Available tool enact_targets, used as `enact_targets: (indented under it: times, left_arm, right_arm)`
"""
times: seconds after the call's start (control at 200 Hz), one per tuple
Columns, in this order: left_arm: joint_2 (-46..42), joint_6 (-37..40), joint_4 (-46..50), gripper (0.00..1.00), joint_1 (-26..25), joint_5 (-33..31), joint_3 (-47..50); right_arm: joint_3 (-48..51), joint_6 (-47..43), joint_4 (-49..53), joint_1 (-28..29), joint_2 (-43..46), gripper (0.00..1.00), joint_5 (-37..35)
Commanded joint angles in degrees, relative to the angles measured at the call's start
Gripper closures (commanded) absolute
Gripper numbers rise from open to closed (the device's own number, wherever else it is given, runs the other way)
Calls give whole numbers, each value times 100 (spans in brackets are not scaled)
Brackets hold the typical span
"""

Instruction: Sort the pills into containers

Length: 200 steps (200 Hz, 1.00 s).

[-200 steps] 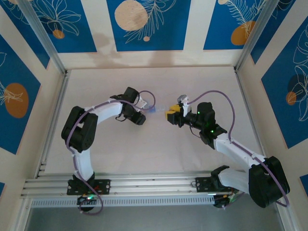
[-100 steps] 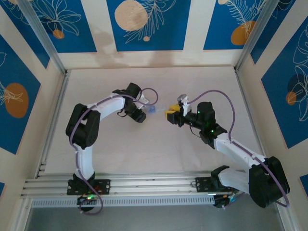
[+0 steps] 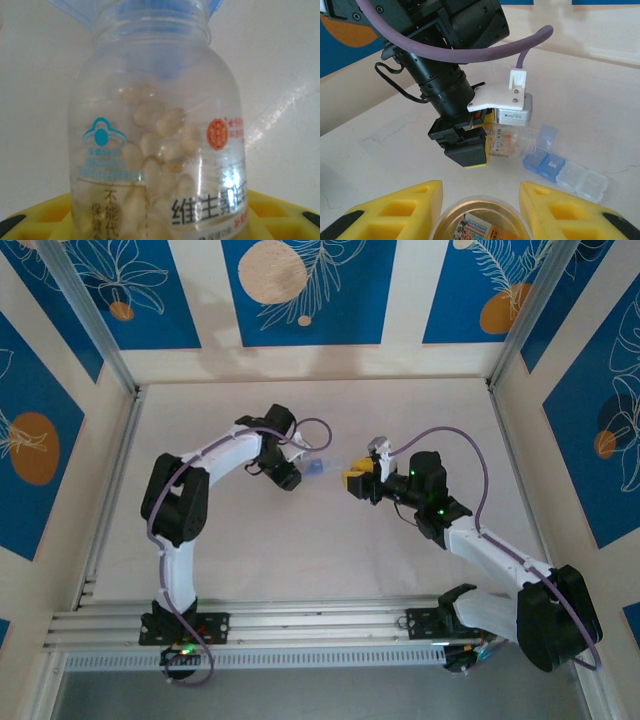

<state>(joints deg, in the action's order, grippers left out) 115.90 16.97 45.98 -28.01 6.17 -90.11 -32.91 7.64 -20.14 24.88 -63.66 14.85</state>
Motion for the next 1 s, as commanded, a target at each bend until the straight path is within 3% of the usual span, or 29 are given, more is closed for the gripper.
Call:
enact_targets:
  times: [0.0, 0.995]
  left_arm:
    - [207, 201, 389, 100, 16, -125, -244]
    - [661, 767, 1083, 100, -402, -1101, -1091]
  right_arm:
    - [-164, 37, -7, 10, 37, 100, 70]
    - [-169, 53, 5, 8, 64, 100, 91]
